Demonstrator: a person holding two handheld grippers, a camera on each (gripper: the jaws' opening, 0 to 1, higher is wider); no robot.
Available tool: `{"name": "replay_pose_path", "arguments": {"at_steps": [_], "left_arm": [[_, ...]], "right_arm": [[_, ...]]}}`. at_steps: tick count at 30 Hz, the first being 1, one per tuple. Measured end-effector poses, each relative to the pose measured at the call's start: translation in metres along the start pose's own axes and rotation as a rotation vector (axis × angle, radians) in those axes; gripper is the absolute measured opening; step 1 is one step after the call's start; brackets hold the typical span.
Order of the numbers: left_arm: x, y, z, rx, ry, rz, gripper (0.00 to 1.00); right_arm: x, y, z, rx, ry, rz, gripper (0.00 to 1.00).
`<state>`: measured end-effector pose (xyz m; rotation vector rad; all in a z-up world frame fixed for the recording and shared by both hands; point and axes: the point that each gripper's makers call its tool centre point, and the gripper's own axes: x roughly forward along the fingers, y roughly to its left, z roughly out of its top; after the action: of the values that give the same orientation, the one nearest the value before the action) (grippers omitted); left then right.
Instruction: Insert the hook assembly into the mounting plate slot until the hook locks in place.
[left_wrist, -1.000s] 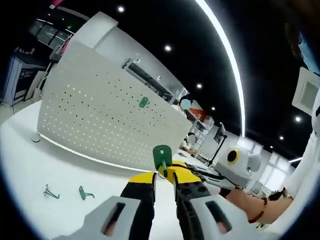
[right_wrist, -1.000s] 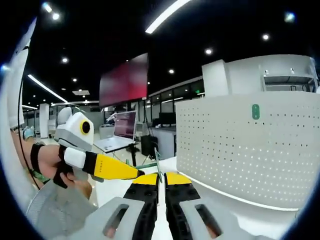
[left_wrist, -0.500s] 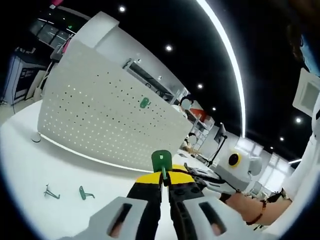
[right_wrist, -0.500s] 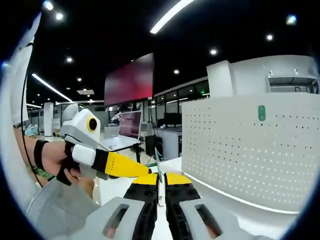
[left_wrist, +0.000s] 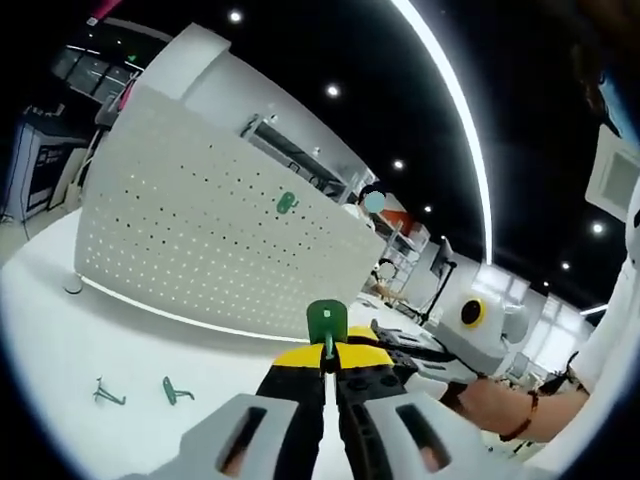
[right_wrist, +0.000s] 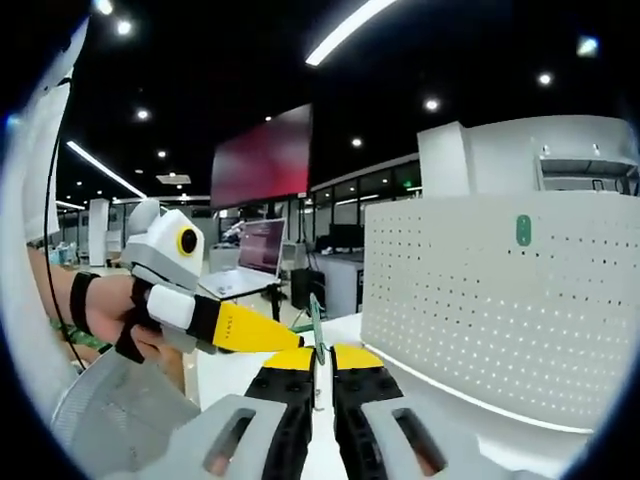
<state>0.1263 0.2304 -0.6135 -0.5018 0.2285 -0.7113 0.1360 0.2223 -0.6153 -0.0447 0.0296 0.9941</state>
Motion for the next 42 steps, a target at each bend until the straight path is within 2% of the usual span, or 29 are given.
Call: {"name": "replay_pose_path", "arguments": {"at_steps": [8,17,20,22,29,34,42], "left_arm": [[0.007,0.005,0.004,0.025,0.009,0.042,0.02],[0.012,0.006,0.01,0.082,0.008,0.078,0.02],[0.016,0.008,0.011,0.112,0.016,0.096,0.02],[0.019,0.009,0.014,0.1,0.019,0.1,0.02],[0.033,0.01,0.023,0.152,0.01,0.125,0.02],[0.043,0.015,0.031,0.215,0.018,0.161,0.02],[0.06,0.019,0.043,0.255,0.006,0.178,0.02]], "right_arm": [[-0.006,-0.01,0.0,0.0,0.01,-0.034,0.09],[-0.025,-0.02,-0.002,0.021,0.003,-0.088,0.11],[-0.032,-0.023,-0.004,0.031,0.005,-0.11,0.11],[-0.036,-0.022,-0.004,0.034,0.003,-0.114,0.12],[-0.05,-0.022,-0.007,0.036,0.005,-0.131,0.18],[-0.061,-0.026,-0.01,0.034,0.016,-0.145,0.19],[-0.074,-0.036,-0.014,0.04,0.025,-0.167,0.19]]}}
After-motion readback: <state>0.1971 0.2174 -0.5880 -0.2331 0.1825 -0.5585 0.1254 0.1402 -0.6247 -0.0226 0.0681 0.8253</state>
